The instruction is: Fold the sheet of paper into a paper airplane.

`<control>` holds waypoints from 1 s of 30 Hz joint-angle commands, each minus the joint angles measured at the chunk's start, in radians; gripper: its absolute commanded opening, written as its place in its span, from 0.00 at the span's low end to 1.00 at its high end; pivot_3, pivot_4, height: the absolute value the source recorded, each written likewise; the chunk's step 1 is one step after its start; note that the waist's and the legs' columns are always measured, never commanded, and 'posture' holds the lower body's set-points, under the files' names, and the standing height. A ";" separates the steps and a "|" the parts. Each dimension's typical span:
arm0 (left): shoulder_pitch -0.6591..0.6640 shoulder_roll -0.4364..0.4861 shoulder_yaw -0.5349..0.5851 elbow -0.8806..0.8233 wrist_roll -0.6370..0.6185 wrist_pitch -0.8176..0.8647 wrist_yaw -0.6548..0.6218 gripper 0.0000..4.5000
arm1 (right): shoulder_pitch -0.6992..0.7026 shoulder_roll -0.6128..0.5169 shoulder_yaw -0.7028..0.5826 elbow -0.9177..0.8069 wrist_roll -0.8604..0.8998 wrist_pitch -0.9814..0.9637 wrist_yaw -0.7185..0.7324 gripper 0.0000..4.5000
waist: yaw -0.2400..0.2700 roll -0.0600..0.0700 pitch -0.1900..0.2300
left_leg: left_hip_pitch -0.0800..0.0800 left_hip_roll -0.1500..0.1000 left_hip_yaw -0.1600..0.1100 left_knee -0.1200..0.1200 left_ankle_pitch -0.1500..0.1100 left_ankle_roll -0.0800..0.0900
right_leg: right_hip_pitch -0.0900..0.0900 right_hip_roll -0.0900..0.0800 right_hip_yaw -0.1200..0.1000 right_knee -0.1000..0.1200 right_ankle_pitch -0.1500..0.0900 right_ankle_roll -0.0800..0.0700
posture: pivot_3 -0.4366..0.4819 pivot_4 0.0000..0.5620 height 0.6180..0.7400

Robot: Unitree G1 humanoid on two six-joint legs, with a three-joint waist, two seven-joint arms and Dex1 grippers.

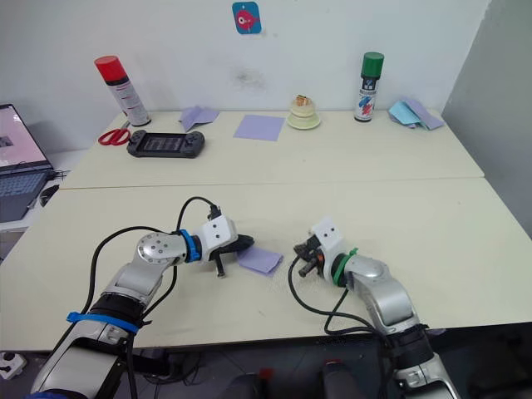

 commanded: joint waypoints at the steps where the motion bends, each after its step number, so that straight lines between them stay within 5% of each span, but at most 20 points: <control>1: 0.055 0.010 -0.037 0.078 0.056 0.048 -0.005 0.00 | -0.035 0.036 0.075 0.025 -0.026 -0.067 0.005 0.01 | 0.000 0.000 0.000 | 0.000 0.000 0.000 0.000 0.000 0.000 | 0.000 0.000 0.000 0.000 0.000 0.000 | 0.48 0.27 1.00; 11: 0.069 0.020 -0.024 0.027 0.043 0.066 -0.008 0.00 | -0.114 0.062 0.173 0.275 -0.127 -0.135 0.010 0.01 | 0.000 0.000 0.000 | 0.000 0.000 0.001 -0.001 0.000 0.000 | -0.001 0.000 0.001 0.000 0.000 0.000 | 0.48 0.27 1.00; 20: 0.085 -0.076 0.187 -0.137 -0.254 0.409 0.010 0.00 | -0.076 0.034 0.200 0.245 -0.137 -0.121 0.047 0.01 | -0.001 -0.002 0.001 | -0.002 0.000 0.001 -0.006 0.000 0.000 | -0.005 0.000 0.000 0.000 0.000 0.000 | 0.48 0.27 1.00; 30: 0.122 -0.056 0.192 -0.095 -0.223 0.439 0.058 0.00 | -0.062 0.024 0.222 0.222 -0.148 -0.095 0.056 0.01 | -0.005 -0.005 0.004 | -0.001 0.001 0.001 -0.007 0.000 0.000 | -0.005 0.000 0.001 0.000 0.000 0.000 | 0.48 0.27 1.00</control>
